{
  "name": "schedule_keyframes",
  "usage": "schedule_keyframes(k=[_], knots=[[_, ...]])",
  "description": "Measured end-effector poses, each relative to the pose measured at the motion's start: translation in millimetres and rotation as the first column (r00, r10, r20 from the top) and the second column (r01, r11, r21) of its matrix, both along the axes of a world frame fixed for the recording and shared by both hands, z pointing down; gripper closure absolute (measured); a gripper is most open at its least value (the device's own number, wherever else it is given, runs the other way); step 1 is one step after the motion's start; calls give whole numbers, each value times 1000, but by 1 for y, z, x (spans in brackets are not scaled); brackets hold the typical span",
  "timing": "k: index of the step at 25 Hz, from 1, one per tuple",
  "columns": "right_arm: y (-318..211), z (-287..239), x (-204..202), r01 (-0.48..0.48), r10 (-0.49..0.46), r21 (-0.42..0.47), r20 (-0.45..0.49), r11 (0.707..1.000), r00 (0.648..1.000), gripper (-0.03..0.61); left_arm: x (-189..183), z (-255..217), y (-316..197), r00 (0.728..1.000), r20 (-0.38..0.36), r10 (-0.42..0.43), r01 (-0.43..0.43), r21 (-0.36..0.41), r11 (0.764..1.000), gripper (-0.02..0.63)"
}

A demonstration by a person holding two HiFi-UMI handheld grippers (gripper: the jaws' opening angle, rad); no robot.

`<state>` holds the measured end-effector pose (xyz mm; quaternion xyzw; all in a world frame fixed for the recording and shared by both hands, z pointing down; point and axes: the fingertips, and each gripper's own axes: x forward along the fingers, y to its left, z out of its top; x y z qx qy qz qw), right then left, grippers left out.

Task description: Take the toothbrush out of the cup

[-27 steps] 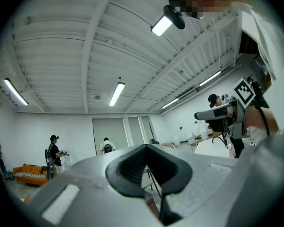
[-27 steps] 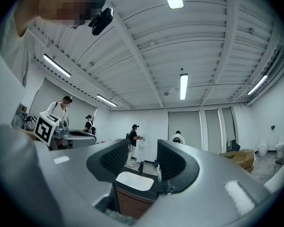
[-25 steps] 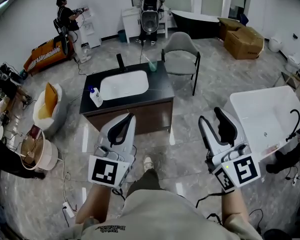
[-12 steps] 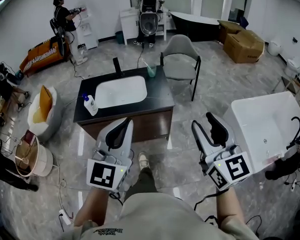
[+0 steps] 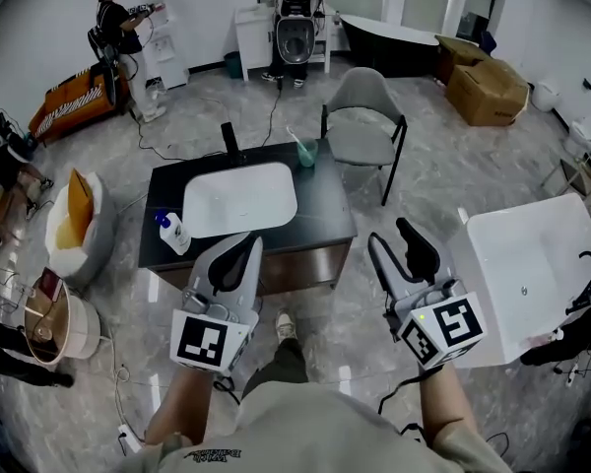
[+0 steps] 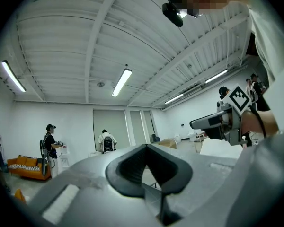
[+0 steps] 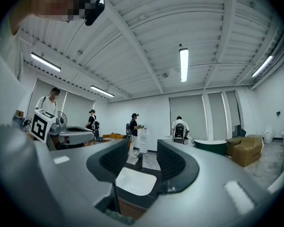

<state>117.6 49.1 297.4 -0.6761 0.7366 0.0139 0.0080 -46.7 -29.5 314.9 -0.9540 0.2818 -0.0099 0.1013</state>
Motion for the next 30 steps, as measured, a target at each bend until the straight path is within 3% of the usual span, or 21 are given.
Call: schedule_keyframes(k=[15,30], knots=[[-198,-22,34,-47,46,-41,-23,998,999,387,49,-10,-198,998,-6,70,-70,-66,995,611],[-296,-3,57,5,-10,-100,-48,995,999,411,71,10,-284,999,23,48,-45,-115,992,612]])
